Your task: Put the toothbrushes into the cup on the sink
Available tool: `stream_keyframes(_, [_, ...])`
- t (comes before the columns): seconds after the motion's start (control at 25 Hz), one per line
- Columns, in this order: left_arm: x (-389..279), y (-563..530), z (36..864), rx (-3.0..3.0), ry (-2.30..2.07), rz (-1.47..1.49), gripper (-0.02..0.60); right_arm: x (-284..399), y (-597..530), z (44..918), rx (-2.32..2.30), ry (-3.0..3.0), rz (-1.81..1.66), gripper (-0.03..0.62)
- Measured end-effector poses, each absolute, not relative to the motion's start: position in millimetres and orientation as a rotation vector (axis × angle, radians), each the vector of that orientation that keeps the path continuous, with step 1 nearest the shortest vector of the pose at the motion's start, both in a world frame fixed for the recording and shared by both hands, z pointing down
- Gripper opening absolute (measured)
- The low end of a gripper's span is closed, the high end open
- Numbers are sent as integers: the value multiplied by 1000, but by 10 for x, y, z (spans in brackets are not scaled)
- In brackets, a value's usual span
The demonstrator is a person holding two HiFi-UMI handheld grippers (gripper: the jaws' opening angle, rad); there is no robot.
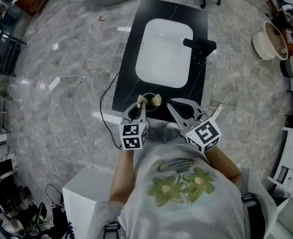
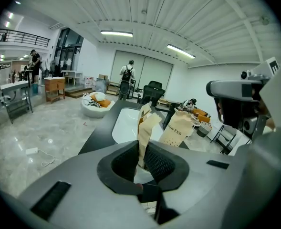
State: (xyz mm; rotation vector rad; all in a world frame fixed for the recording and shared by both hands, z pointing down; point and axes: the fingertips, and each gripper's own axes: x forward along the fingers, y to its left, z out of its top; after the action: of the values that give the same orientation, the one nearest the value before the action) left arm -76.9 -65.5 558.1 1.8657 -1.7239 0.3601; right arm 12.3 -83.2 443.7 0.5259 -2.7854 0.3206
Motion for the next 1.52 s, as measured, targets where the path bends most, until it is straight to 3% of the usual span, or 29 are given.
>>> stream_keyframes(0.2, [-761,-648,5551,1881,-1713,375,41,140,-819,4406,531,-2787,315,44])
stream_keyframes(0.56, [-738,-628,5394,1922,-1711,354,127,167,-766,4416,529,-2785,311,44])
stream_keyframes(0.76, [-747,-627,5197,1949,-1746,319,135,167,-721,4400,517,-2790,299,46])
stream_keyframes(1.28, [-727,-532,4396,2066,-1852,165,129,207,-618,4341,493,-2806,314,46])
stream_keyframes(1.52, [-664,-490,4203,2112,-1881,124,44,225,-592,4336,481,-2810,314,46])
